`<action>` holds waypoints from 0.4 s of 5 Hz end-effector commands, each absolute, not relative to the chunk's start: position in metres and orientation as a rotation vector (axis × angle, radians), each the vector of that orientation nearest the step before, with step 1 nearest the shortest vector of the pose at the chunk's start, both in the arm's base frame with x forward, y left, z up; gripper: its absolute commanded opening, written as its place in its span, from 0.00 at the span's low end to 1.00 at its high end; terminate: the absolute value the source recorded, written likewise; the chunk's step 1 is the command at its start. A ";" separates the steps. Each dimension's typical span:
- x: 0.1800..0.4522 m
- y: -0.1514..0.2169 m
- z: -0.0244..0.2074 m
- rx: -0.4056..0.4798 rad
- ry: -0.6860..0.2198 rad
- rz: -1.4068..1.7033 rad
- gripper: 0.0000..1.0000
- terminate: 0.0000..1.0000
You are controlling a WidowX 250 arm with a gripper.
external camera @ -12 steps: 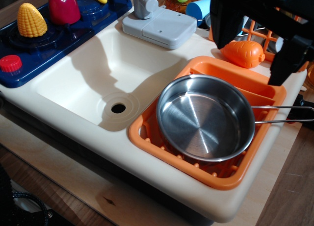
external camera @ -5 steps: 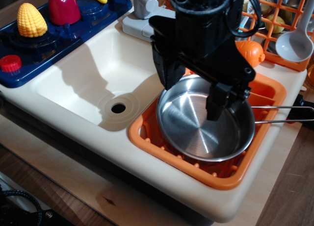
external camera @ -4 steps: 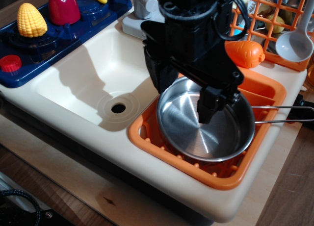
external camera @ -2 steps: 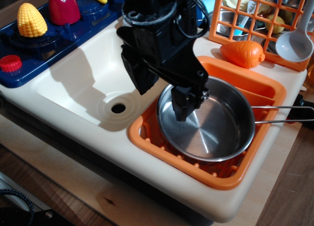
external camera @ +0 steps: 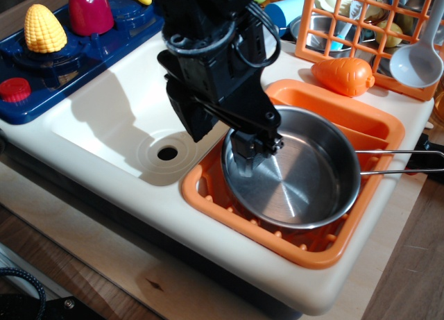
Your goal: Put pan from drying rack into sink
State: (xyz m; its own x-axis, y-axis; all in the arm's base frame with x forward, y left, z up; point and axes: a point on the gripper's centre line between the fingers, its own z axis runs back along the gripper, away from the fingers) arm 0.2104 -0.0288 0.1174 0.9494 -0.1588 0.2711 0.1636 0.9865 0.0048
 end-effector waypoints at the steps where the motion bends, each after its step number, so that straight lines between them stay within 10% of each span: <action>1: 0.218 -0.037 0.107 0.048 -0.302 -0.141 0.00 0.00; 2: 0.221 -0.038 0.113 0.042 -0.287 -0.134 0.00 0.00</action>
